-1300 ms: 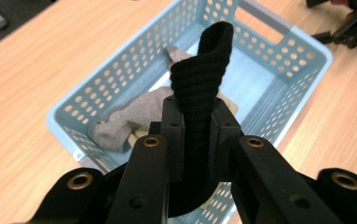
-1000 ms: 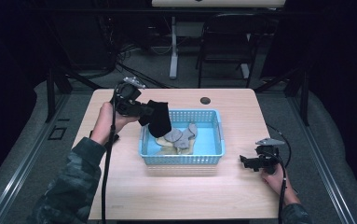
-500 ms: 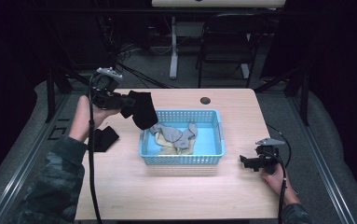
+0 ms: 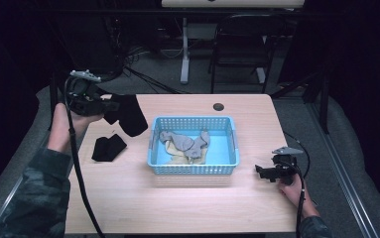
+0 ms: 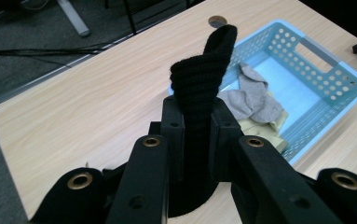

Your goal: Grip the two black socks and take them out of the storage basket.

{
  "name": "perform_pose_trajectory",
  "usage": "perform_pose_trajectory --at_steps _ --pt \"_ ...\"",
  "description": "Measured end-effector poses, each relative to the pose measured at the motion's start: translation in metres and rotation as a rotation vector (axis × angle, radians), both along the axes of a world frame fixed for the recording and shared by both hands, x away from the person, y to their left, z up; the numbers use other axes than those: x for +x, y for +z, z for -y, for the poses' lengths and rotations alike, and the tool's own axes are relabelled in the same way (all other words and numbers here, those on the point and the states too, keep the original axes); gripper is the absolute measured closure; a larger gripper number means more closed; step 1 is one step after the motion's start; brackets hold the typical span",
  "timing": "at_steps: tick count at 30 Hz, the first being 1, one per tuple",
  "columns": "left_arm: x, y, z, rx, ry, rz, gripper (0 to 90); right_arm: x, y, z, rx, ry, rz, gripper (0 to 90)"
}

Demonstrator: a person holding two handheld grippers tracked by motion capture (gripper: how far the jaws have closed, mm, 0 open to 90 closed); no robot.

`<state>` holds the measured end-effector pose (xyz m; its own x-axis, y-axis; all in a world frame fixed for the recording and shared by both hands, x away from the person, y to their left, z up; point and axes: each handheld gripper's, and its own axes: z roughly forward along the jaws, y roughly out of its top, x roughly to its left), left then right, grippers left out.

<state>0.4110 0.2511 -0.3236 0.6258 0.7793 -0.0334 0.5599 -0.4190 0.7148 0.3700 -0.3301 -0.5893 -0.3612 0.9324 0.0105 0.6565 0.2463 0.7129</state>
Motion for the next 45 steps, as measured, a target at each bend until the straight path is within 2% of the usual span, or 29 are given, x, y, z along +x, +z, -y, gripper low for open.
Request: perform_pose_trajectory --at_steps 10,17,18,19,23,28,29,30,31,32,33,34,35,36,37,38,40,42,45 --pt "-0.002 -0.018 -0.028 0.007 0.061 -0.042 79.6 0.0 0.0 0.0 -0.001 0.001 -0.001 0.0" --pt "0.0 -0.052 -0.049 -0.005 0.109 -0.11 79.5 0.0 0.0 0.0 -0.001 0.001 -0.001 0.0" --pt "0.0 -0.052 -0.049 -0.005 0.109 -0.11 79.6 0.0 0.0 0.0 0.0 0.0 0.0 0.0" --pt "0.001 -0.062 -0.052 -0.001 0.119 -0.131 79.6 0.0 0.0 0.0 -0.001 0.001 -0.001 0.0" --pt "0.004 -0.086 -0.057 0.002 0.148 -0.176 79.5 0.0 0.0 0.0 0.0 0.0 0.0 0.0" --pt "0.009 -0.117 -0.061 -0.032 0.158 -0.233 79.5 0.0 0.0 0.0 0.0 -0.001 0.001 0.0" --pt "0.01 -0.122 -0.061 -0.035 0.163 -0.246 79.4 0.0 0.0 0.0 -0.001 0.0 -0.001 0.0" --pt "0.01 -0.122 -0.061 -0.035 0.163 -0.246 79.4 0.0 0.0 0.0 -0.001 0.001 -0.001 0.0" --pt "0.013 -0.134 -0.06 -0.022 0.167 -0.267 79.4 0.0 0.0 0.0 -0.001 0.001 -0.001 0.0" --pt "0.013 -0.134 -0.06 -0.022 0.167 -0.267 79.4 0.0 0.0 0.0 -0.001 0.001 -0.001 0.0" --pt "0.015 -0.144 -0.058 -0.011 0.173 -0.282 79.3 0.0 0.0 0.0 -0.001 0.001 -0.001 0.0" --pt "0.015 -0.144 -0.058 -0.011 0.173 -0.282 79.3 0.0 0.0 0.0 -0.001 0.001 -0.001 0.0" --pt "0.019 -0.155 -0.056 -0.008 0.175 -0.306 79.2 0.0 0.0 0.0 0.0 0.0 0.0 0.0" --pt "0.019 -0.155 -0.056 -0.008 0.175 -0.306 79.0 0.0 0.0 0.0 0.0 0.0 0.0 0.0" --pt "0.022 -0.164 -0.054 -0.016 0.19 -0.32 78.9 0.0 0.0 0.0 0.0 -0.001 0.0 0.0" --pt "0.022 -0.164 -0.054 -0.016 0.19 -0.32 78.7 0.0 0.0 0.0 0.0 -0.001 0.0 0.0" --pt "0.026 -0.178 -0.051 -0.011 0.198 -0.341 77.9 0.0 0.0 0.0 -0.001 0.0 -0.001 0.0" --pt "0.029 -0.186 -0.051 -0.018 0.196 -0.354 75.2 0.0 0.0 0.0 -0.001 0.0 -0.001 0.0" --pt "0.029 -0.19 -0.051 -0.028 0.214 -0.348 57.9 0.0 0.0 0.0 -0.001 0.0 -0.001 0.0"
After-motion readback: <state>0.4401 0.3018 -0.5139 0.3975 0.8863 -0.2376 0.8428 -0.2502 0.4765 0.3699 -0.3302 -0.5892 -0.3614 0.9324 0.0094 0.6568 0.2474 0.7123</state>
